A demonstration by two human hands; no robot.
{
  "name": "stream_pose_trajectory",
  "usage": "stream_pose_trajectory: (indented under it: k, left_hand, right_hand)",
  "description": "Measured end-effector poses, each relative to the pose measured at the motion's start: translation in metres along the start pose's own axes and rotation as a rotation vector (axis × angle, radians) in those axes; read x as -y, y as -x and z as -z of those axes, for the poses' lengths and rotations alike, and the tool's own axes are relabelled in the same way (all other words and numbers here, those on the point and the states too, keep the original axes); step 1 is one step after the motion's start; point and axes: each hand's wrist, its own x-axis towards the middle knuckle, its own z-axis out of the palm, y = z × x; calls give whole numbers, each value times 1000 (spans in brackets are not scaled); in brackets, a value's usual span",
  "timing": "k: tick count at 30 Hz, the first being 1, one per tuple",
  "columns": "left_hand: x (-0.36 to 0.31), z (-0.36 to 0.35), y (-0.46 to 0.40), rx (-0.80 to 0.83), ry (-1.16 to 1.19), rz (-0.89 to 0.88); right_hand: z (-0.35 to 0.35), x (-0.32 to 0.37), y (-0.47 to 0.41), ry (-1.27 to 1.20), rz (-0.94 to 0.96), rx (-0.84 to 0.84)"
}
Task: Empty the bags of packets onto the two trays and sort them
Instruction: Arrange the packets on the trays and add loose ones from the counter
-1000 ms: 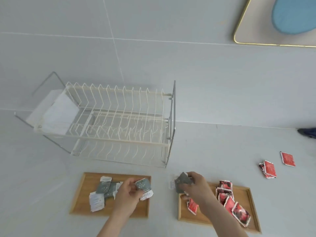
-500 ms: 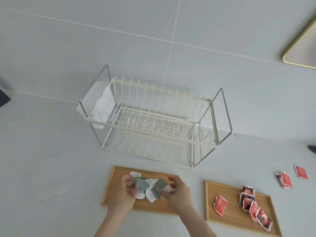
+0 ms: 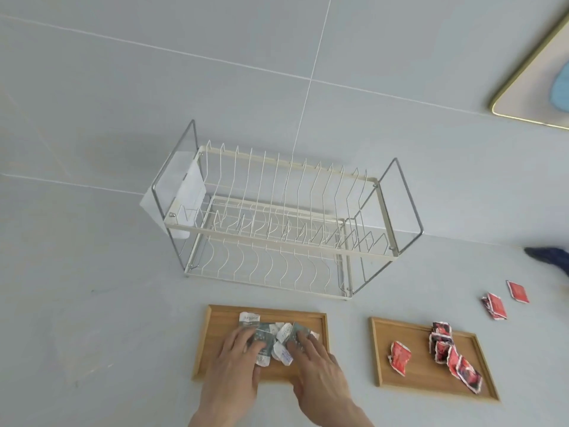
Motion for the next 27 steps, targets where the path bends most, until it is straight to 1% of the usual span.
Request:
stream_pose_trajectory:
  k: [3, 5, 9, 13, 16, 21, 27]
  left_hand:
    - [-4, -1, 1, -4, 22, 25]
    - [-10, -1, -3, 7, 30, 33]
    - [-31, -4, -14, 6, 35, -5]
    - [-71, -8, -31, 49, 59, -77]
    - [-117, -13, -51, 72, 69, -161]
    - [-218, -39, -89, 194, 118, -221]
    - [-354, -88, -125, 315, 262, -165]
  right_hand:
    - [0, 0, 3, -3, -10, 14]
    - [1, -3, 4, -41, -23, -19]
    - [6, -18, 12, -119, -41, -179]
    - [22, -58, 23, -177, -59, -374]
    - [40, -102, 35, -213, -144, -394]
    - [65, -206, 68, -335, -269, -396]
    - [93, -356, 116, -467, -522, -417]
